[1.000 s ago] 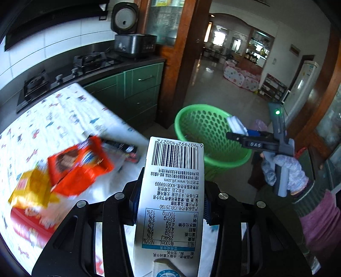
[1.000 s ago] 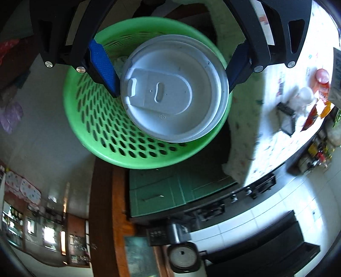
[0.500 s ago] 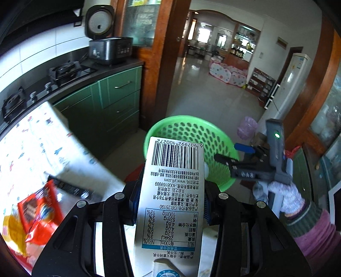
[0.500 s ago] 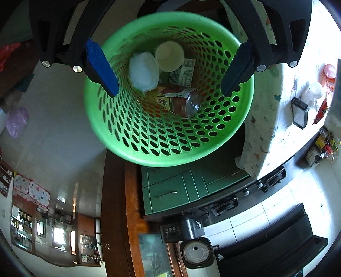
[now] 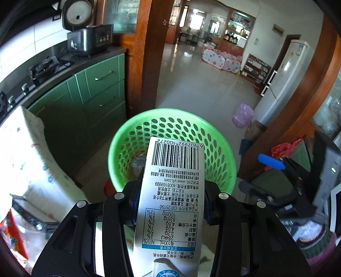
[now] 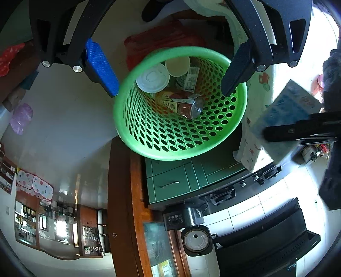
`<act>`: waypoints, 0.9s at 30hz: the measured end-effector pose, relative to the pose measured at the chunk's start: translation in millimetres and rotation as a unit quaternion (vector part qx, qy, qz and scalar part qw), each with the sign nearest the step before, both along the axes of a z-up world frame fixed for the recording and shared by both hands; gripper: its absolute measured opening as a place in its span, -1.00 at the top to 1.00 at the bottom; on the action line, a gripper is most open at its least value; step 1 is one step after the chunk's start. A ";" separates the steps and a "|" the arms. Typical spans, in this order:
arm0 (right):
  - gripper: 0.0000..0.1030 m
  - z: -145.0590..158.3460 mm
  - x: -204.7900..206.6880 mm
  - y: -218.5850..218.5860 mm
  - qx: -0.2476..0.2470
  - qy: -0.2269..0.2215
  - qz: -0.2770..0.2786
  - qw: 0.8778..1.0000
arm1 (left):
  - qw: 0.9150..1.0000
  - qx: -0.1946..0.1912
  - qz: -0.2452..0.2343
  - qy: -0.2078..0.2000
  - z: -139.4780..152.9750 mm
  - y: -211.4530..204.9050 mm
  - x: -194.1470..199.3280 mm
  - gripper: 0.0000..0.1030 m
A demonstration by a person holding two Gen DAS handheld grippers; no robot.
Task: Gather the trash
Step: 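Drop the lid into the green basket with right gripper while left drops the carton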
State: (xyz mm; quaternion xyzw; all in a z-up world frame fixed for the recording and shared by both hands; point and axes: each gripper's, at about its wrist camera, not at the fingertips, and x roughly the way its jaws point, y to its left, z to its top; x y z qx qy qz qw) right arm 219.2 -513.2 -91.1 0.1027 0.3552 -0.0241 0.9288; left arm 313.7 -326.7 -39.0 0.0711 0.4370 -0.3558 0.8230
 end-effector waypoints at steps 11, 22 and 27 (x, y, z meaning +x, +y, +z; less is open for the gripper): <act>-0.81 -8.6 -21.1 -6.8 -0.002 0.006 -0.013 1.000 | 0.999 -0.011 -0.002 0.031 -20.3 -32.5 15.9 -0.29; -0.81 -6.0 -28.9 11.1 -0.004 0.002 0.006 1.000 | 1.000 -0.007 0.019 -0.002 0.4 9.0 -9.5 -0.32; -0.81 6.1 -32.1 37.5 -0.008 -0.012 0.035 0.999 | 0.998 -0.002 0.051 -0.023 15.1 53.8 -27.6 -0.32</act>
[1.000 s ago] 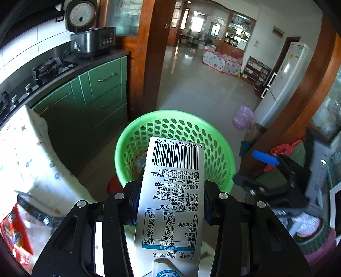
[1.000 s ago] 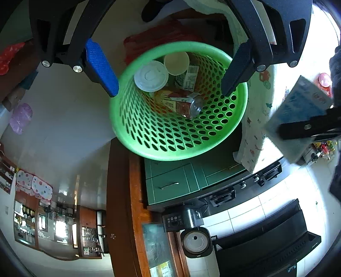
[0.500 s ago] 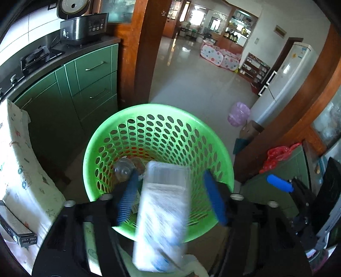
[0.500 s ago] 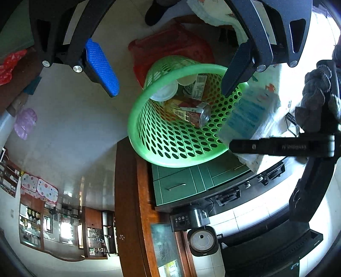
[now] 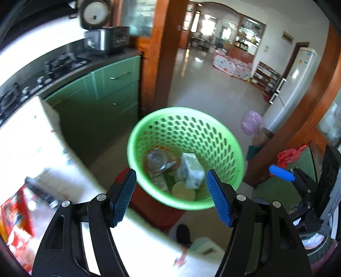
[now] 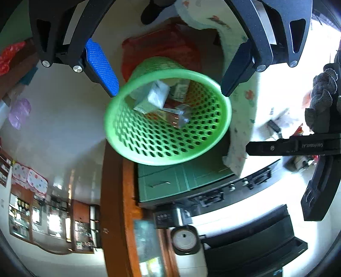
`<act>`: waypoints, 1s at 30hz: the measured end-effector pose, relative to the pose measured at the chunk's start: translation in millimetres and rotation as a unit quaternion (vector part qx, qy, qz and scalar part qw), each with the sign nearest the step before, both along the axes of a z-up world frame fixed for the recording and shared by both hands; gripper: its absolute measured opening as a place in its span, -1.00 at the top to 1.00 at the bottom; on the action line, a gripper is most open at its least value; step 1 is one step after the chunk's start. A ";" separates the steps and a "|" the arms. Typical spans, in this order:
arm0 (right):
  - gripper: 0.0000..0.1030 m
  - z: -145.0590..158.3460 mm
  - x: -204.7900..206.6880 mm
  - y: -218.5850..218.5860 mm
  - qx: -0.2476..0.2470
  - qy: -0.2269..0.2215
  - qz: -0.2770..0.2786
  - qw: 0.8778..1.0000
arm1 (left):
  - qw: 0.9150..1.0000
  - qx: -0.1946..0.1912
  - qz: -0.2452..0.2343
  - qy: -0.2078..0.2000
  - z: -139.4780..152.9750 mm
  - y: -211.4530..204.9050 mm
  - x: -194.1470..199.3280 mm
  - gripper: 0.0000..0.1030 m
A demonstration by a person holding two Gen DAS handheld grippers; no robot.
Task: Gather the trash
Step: 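Grasp the yellow snack wrapper with the right gripper while the left gripper approaches the red cup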
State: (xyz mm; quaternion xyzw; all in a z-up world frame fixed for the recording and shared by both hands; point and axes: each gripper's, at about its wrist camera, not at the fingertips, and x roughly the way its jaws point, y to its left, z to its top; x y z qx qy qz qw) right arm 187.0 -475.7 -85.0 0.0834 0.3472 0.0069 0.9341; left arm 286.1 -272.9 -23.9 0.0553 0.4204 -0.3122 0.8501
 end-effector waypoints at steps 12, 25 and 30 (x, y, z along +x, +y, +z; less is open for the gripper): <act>-0.81 28.1 15.7 93.3 -0.004 -0.025 0.098 0.995 | 0.990 0.020 0.131 -0.042 27.7 140.5 -34.0 -0.32; -0.81 44.7 37.4 192.8 -0.010 -0.033 0.192 0.981 | 0.954 0.029 0.294 -0.049 31.5 310.2 -46.7 -0.32; -0.69 48.1 44.2 237.0 -0.028 -0.033 0.233 0.972 | 0.941 0.011 0.334 -0.045 29.4 357.4 -58.5 -0.32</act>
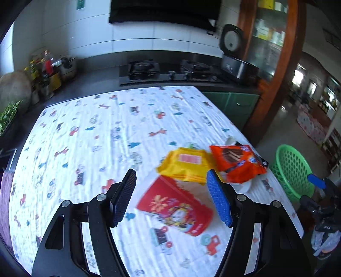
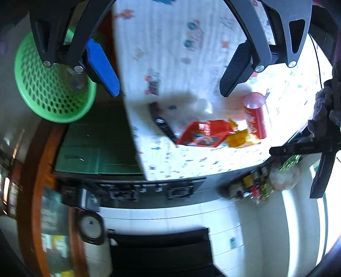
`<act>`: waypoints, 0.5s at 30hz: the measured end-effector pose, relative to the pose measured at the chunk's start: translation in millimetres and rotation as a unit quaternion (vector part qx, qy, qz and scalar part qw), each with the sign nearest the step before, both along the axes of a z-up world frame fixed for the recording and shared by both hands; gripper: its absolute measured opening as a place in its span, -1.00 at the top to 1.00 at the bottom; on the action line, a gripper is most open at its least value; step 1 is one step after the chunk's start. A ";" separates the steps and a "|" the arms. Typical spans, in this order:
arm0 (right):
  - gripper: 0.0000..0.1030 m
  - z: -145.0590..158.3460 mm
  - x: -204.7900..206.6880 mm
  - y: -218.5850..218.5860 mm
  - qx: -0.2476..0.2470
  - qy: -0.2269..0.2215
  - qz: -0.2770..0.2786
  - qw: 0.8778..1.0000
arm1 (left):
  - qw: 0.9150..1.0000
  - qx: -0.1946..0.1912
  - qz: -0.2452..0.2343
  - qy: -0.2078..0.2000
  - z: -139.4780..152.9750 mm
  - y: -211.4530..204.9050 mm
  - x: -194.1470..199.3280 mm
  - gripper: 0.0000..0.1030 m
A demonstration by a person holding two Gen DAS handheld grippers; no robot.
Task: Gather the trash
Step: 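Grasp the yellow snack wrapper with the right gripper while the left gripper approaches the red cup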
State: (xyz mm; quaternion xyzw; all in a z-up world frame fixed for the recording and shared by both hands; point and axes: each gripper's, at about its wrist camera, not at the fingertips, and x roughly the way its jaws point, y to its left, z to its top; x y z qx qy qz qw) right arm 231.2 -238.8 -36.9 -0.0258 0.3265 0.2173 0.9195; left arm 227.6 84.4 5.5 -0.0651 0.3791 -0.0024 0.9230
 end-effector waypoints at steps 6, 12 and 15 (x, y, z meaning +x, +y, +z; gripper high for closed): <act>-0.51 3.7 10.1 62.4 -0.034 -0.017 0.060 0.997 | 1.000 -0.007 0.026 0.004 -4.6 34.0 -20.3 -0.32; -0.33 0.2 22.9 125.5 -0.079 -0.026 0.122 0.989 | 0.999 -0.016 0.045 0.010 -9.4 57.6 -31.8 -0.32; -0.28 -4.8 29.8 151.7 -0.102 -0.029 0.149 0.983 | 0.998 -0.021 0.051 0.015 -14.5 67.1 -37.3 -0.32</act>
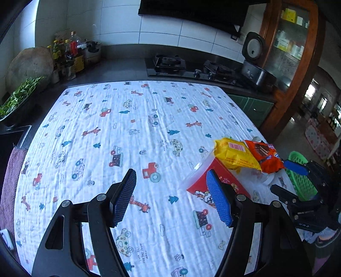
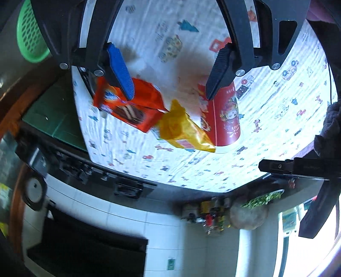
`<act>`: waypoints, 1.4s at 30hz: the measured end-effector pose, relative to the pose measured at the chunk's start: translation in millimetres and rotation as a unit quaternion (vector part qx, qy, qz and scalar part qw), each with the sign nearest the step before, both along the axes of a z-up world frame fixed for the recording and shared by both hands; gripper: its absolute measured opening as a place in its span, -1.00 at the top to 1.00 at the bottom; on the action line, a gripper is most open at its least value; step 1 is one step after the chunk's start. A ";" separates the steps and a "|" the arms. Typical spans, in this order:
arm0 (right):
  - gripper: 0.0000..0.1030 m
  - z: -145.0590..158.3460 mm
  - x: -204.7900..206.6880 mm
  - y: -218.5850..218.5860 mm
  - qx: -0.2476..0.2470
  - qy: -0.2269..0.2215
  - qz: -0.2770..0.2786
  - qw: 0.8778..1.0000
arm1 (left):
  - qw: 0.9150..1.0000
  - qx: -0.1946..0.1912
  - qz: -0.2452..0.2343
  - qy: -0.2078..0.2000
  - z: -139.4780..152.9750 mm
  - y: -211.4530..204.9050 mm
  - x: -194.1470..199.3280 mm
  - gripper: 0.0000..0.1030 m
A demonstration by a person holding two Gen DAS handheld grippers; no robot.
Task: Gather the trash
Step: 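Grasp the yellow snack wrapper with the right gripper while the left gripper approaches the red cup, then carry the yellow wrapper to the basket with right gripper while left grasps the red cup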
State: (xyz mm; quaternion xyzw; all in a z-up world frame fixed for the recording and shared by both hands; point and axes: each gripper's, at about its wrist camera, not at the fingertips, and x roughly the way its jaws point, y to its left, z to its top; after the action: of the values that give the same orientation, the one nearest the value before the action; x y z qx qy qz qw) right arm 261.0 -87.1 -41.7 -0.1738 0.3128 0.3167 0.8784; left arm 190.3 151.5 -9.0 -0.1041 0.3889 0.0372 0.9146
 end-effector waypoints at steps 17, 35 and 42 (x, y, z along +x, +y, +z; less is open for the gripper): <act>0.38 -28.8 34.2 67.5 -0.130 -0.049 0.050 0.989 | 0.999 -0.037 0.006 0.028 -27.1 15.7 -12.6 -0.32; 0.80 17.6 10.0 18.0 0.013 -0.037 0.000 0.999 | 0.988 -0.143 0.015 0.052 -47.8 -32.6 11.7 -0.55; 0.80 34.5 -6.2 -37.6 0.062 -0.042 -0.039 0.996 | 0.980 -0.179 0.058 0.068 -65.7 -45.6 43.1 -0.57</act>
State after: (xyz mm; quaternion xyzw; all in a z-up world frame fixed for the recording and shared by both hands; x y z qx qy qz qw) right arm 254.8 -124.6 -7.2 -0.1196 0.2622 0.2937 0.9114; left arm 233.3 105.9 -74.7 -0.2856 0.4442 0.0270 0.8488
